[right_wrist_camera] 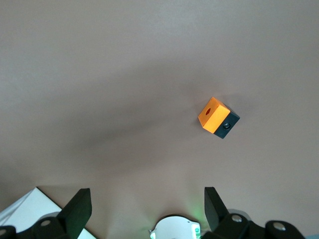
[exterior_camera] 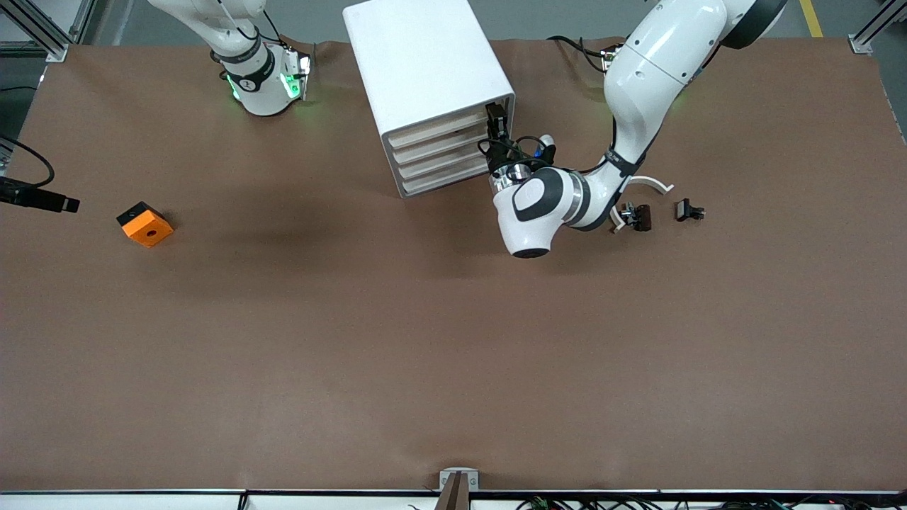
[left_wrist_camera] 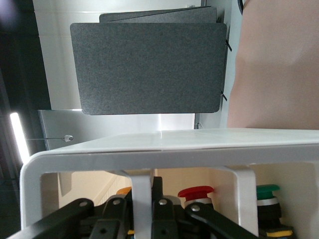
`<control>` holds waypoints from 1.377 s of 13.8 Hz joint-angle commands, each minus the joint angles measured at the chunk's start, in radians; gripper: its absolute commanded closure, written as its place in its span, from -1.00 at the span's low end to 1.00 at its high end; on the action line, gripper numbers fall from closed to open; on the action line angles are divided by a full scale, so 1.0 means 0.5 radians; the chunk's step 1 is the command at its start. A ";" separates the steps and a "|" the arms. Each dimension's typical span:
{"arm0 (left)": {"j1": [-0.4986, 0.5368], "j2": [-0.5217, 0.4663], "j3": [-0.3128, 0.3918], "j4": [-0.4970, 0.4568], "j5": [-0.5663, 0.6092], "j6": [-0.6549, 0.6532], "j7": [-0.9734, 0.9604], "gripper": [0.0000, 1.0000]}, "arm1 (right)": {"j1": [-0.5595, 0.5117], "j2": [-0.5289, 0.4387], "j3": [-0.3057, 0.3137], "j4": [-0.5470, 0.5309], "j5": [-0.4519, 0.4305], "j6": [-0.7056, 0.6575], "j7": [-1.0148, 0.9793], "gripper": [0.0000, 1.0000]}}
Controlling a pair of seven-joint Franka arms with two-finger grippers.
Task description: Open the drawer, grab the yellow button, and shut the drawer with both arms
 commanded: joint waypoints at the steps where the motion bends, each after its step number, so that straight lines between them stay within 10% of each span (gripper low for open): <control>1: 0.011 -0.046 0.000 -0.013 0.028 0.043 0.042 1.00 | 0.027 0.005 0.017 0.036 0.025 -0.057 0.173 -1.00; 19: 0.257 -0.031 0.021 0.116 0.028 0.095 0.144 0.98 | 0.478 -0.025 0.020 0.026 0.172 -0.023 1.176 -1.00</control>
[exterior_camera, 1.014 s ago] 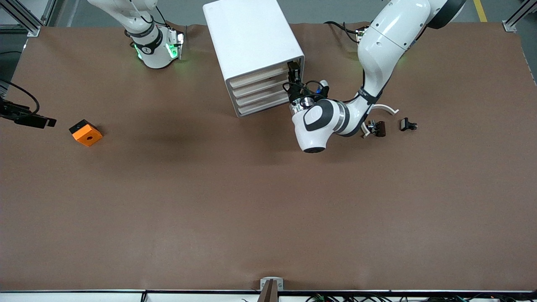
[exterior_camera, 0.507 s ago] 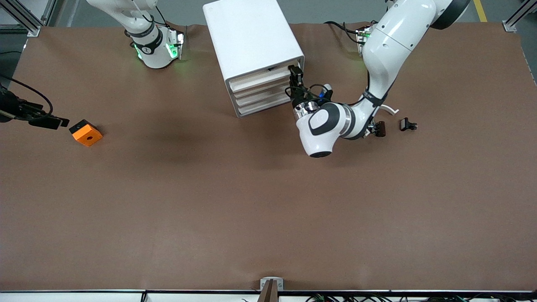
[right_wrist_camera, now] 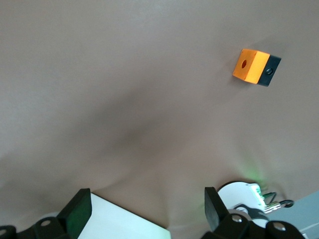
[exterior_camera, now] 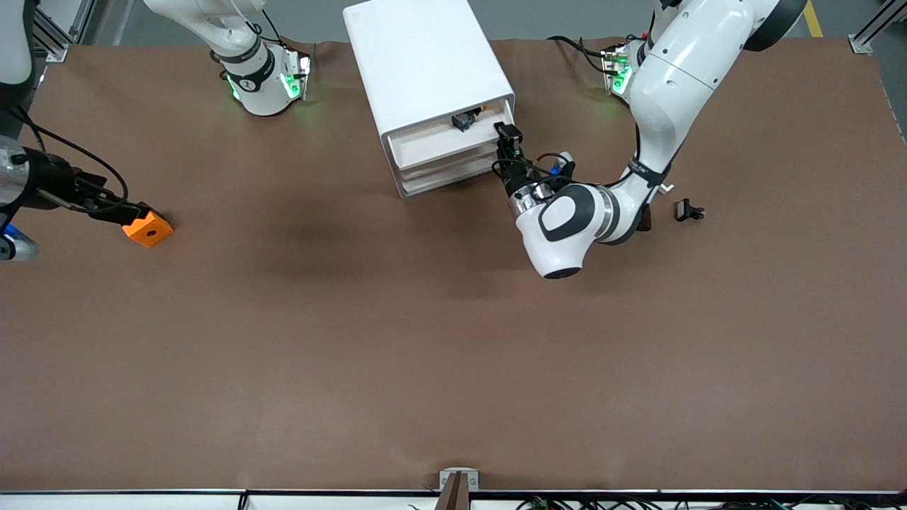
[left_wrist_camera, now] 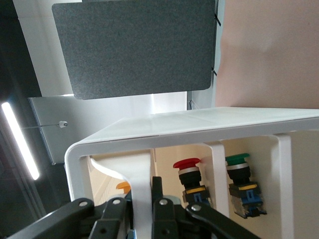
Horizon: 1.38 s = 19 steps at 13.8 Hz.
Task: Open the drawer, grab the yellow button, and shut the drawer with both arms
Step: 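Hold the drawer with the left gripper while the right gripper reaches inside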
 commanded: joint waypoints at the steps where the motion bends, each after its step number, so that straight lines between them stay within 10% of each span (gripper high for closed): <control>1: 0.078 -0.030 0.011 0.036 0.024 0.076 0.069 0.97 | 0.134 -0.016 -0.012 0.007 0.038 0.039 0.205 -1.00; 19: 0.348 0.050 0.011 0.168 0.012 0.095 0.087 0.91 | 1.469 0.186 -0.012 0.001 0.038 0.705 2.105 -1.00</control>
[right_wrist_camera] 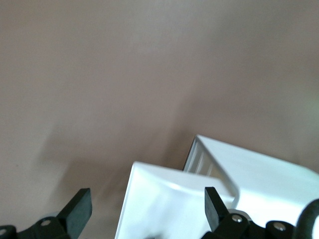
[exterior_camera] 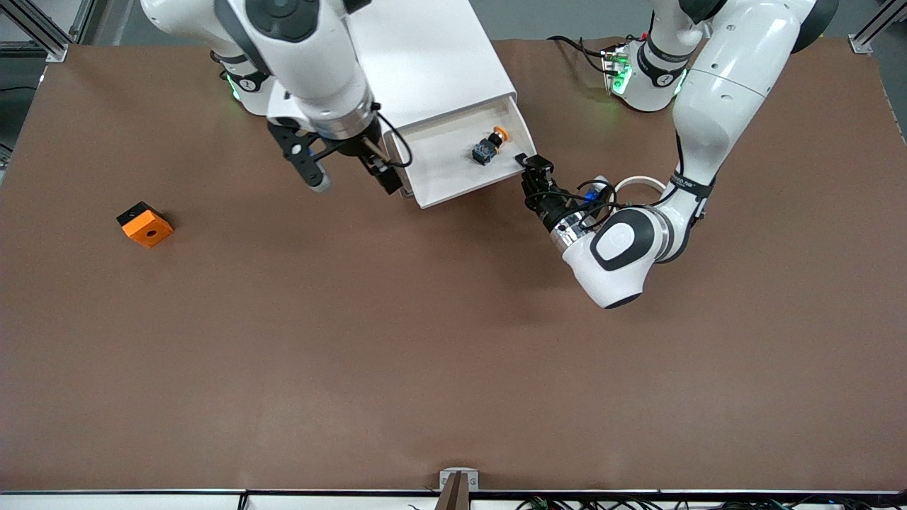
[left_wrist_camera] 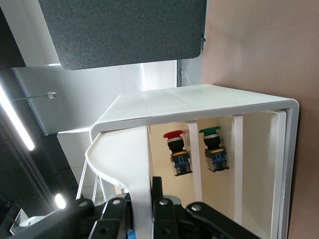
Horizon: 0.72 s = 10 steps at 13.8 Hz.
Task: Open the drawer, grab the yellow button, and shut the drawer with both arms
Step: 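Hold the drawer with the left gripper while the right gripper reaches inside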
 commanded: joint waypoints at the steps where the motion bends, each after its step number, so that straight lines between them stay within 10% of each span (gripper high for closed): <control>1: 0.062 0.045 0.006 0.099 0.009 0.068 0.090 0.91 | 0.160 0.092 -0.028 0.016 0.019 0.103 0.095 -1.00; 7: 0.090 0.066 0.006 0.120 0.027 0.068 0.133 0.80 | 0.454 0.261 -0.034 0.016 -0.040 0.278 0.098 -1.00; 9: 0.087 0.073 0.006 0.117 0.030 0.068 0.133 0.54 | 0.513 0.298 -0.034 0.019 -0.079 0.337 0.128 -1.00; 10: 0.084 0.073 0.006 0.117 0.030 0.071 0.133 0.09 | 0.522 0.307 -0.034 0.019 -0.104 0.355 0.144 -1.00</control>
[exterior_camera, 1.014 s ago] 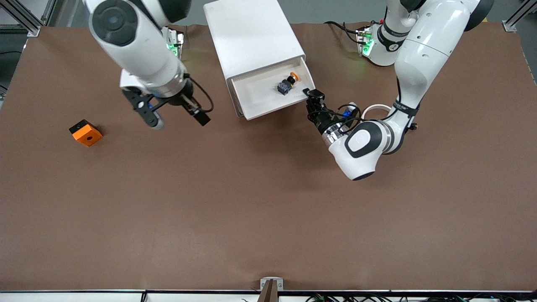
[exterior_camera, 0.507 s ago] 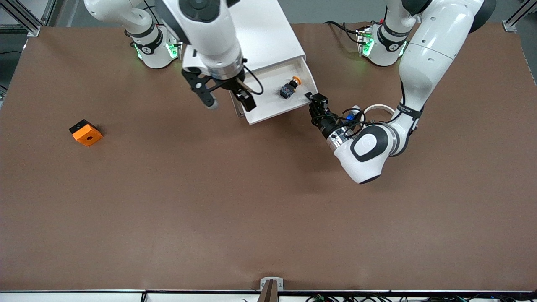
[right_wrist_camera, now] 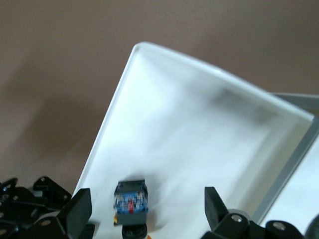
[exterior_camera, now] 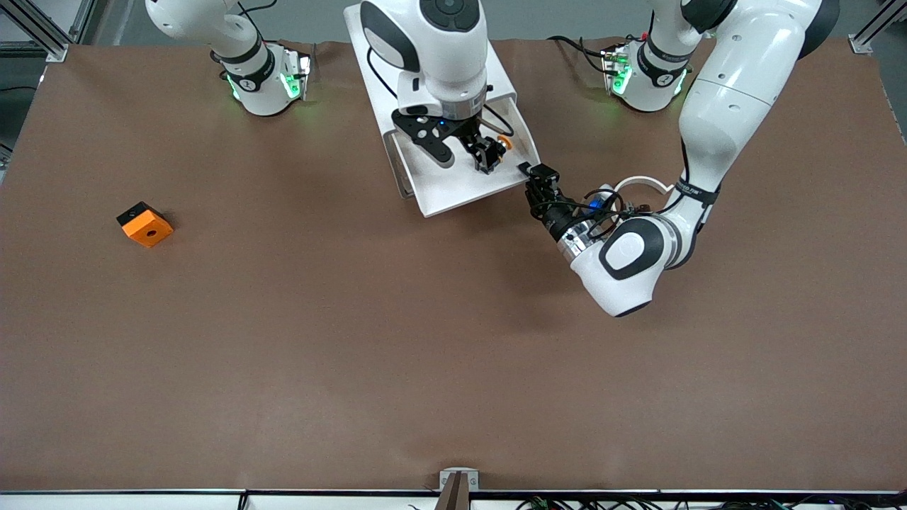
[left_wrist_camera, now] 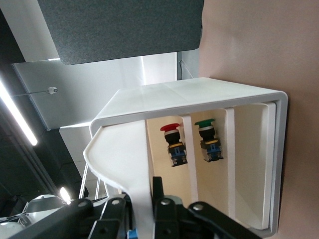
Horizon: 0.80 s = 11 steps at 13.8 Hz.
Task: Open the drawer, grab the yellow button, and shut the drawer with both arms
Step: 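Grasp the orange-capped button with the right gripper while the left gripper releases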
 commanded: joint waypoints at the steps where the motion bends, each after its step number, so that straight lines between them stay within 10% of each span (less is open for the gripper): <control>1: 0.026 0.016 0.007 0.051 0.041 0.038 0.067 -0.38 | 0.047 0.042 -0.028 0.026 -0.069 0.033 0.055 -1.00; 4: 0.020 0.010 0.007 0.054 0.117 0.053 0.067 -1.00 | 0.077 0.107 -0.028 0.030 -0.091 0.052 0.055 -1.00; 11: 0.036 -0.012 0.007 0.177 0.259 0.078 0.323 -1.00 | 0.093 0.211 -0.028 0.036 -0.103 0.199 0.064 -1.00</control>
